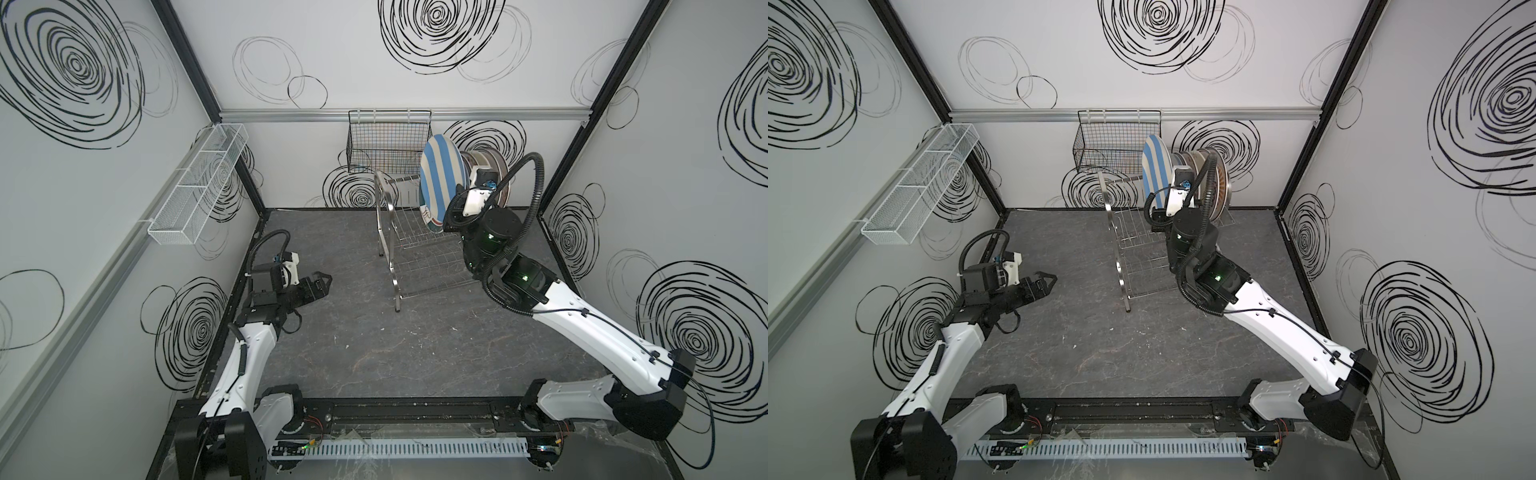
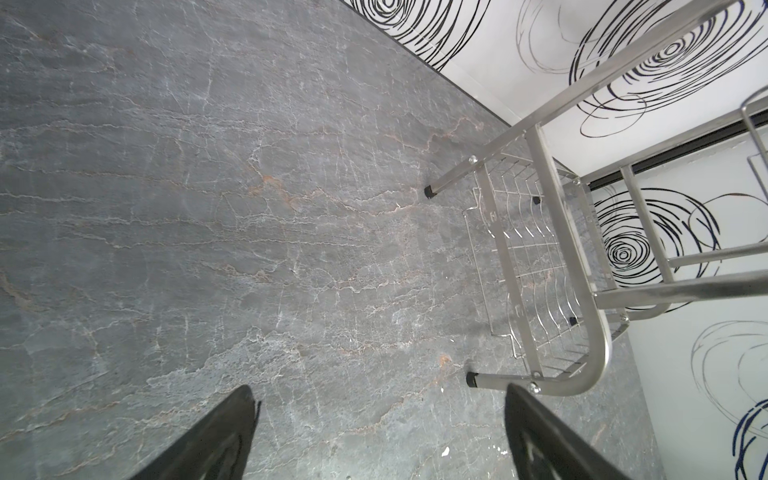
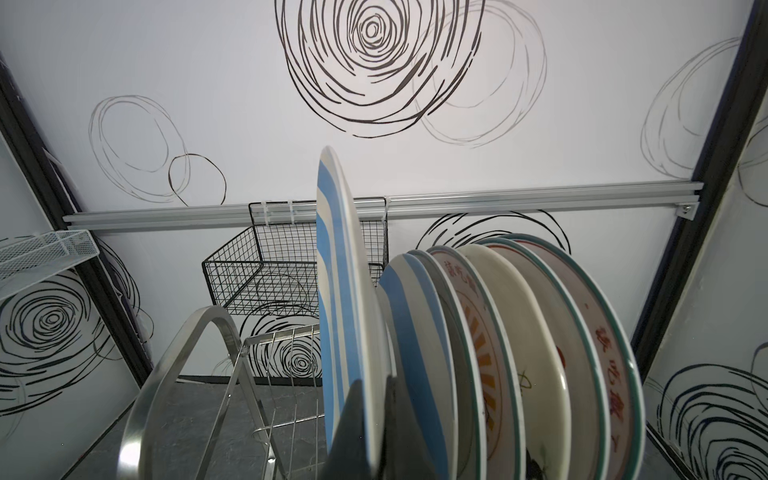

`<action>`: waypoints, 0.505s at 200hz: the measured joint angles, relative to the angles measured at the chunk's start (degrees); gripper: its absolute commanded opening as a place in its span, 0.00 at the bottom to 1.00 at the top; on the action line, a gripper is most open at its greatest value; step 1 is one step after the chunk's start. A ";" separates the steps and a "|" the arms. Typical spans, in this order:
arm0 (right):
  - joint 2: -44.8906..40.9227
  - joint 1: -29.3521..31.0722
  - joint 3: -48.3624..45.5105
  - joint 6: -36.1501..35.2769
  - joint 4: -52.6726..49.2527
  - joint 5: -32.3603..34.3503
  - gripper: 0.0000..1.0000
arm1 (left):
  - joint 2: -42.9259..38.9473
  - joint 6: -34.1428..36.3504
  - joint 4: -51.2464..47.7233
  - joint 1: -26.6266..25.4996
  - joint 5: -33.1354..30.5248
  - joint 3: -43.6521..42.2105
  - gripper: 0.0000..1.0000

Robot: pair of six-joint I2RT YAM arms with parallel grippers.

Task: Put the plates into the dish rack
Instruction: 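Lower the striped plate into the rack slot in front of the other plates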

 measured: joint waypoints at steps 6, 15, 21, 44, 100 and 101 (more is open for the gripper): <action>0.42 -0.33 0.00 0.24 -0.02 -0.33 0.00 | 0.15 0.04 0.00 -0.04 -0.02 0.00 0.96; 0.94 -0.85 0.00 0.52 -0.04 -0.79 0.00 | 0.26 0.07 0.00 -0.09 -0.04 0.00 0.96; 1.27 -1.25 0.00 0.76 -0.07 -1.25 0.00 | 0.28 0.09 -0.02 -0.11 -0.09 0.00 0.96; 2.34 -2.78 0.00 2.14 -0.04 -3.34 0.00 | 0.28 0.07 0.00 -0.24 -0.20 0.00 0.96; 3.32 -4.74 0.07 4.15 1.01 -5.79 0.00 | 0.61 0.09 0.00 -0.24 -0.35 0.00 0.96; 3.39 -4.76 0.07 4.20 1.03 -5.86 0.00 | 0.61 0.09 0.00 -0.24 -0.35 0.00 0.96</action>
